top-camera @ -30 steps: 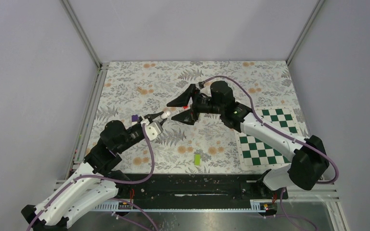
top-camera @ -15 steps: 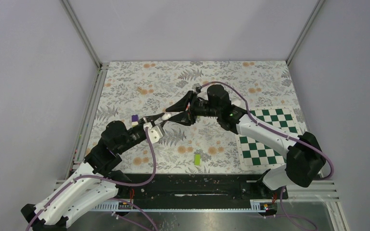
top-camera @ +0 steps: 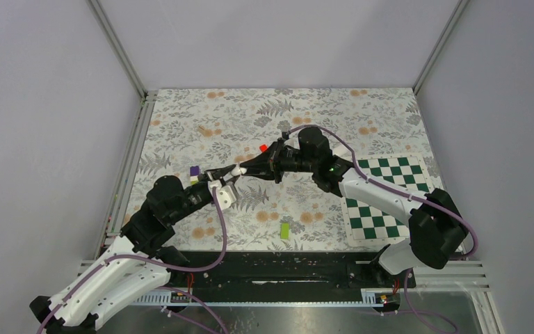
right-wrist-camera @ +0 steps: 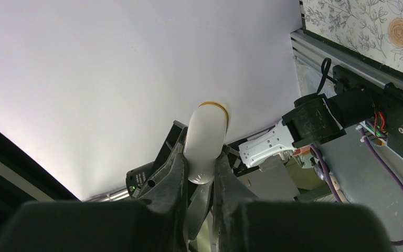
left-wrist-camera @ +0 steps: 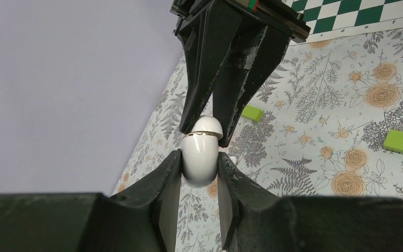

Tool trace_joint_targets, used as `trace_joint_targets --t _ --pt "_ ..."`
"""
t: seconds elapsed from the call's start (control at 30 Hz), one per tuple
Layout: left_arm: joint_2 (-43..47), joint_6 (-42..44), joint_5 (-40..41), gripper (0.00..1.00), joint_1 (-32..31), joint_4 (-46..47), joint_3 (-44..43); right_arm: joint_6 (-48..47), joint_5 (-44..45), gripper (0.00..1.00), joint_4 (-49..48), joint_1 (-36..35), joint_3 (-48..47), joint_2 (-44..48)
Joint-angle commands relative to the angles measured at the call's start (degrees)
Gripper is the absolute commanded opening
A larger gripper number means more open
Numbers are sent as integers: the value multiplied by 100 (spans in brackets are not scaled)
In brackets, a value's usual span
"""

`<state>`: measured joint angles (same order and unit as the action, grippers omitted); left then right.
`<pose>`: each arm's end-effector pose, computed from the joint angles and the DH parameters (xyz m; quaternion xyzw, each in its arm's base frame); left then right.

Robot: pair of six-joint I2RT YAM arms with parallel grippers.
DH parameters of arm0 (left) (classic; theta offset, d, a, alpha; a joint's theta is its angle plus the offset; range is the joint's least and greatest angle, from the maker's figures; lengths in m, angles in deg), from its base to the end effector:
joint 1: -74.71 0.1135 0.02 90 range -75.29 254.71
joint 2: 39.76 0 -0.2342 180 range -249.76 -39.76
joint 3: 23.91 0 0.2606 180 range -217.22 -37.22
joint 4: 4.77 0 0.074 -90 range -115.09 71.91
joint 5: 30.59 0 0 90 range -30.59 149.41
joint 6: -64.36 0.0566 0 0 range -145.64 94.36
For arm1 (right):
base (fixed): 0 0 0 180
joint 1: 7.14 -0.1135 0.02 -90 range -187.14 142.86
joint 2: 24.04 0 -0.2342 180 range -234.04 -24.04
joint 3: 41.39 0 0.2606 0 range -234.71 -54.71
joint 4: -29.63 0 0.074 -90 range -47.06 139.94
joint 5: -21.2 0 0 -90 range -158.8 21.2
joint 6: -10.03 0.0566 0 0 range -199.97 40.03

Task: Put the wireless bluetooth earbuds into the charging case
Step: Pass from the left arm to the right, then pass from the right arm to the left

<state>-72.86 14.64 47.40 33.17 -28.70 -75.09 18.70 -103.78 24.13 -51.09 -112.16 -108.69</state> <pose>0.1421 -0.1416 0.3091 0.5364 0.5120 -0.0850 0.6655 0.2440 0.2803 0.2666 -0.1573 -0.7314 -0.6634 0.0157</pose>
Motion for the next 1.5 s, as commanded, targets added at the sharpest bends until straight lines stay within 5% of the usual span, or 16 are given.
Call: trace_joint_targets --t 0.0,0.2,0.27,0.5,0.67,0.97,1.27,1.47 --pt "36 -161 26 14 -60 279 -87 -263 67 0 -414 -41 -11 28" --pt "41 -267 176 86 -74 411 -40 -373 88 0 -483 -39 -85 61" --pt "46 -317 199 99 -82 443 -32 -382 95 0 -519 -40 -91 54" --pt "-28 -1053 499 99 -88 255 -366 -436 179 0 -780 -43 85 117" --pt "-373 -2647 1122 99 -85 -948 -1427 -1017 311 0 -1223 9 373 306" --pt "-477 -5516 695 99 -80 -2313 -2317 -2491 190 0 -1432 354 860 1054" --pt "252 -8158 749 99 -19 -136 -803 -3183 -289 0 -2071 642 1383 1746" --pt "464 -10012 343 90 497 2097 402 -2604 -519 0 -3284 694 1664 1697"
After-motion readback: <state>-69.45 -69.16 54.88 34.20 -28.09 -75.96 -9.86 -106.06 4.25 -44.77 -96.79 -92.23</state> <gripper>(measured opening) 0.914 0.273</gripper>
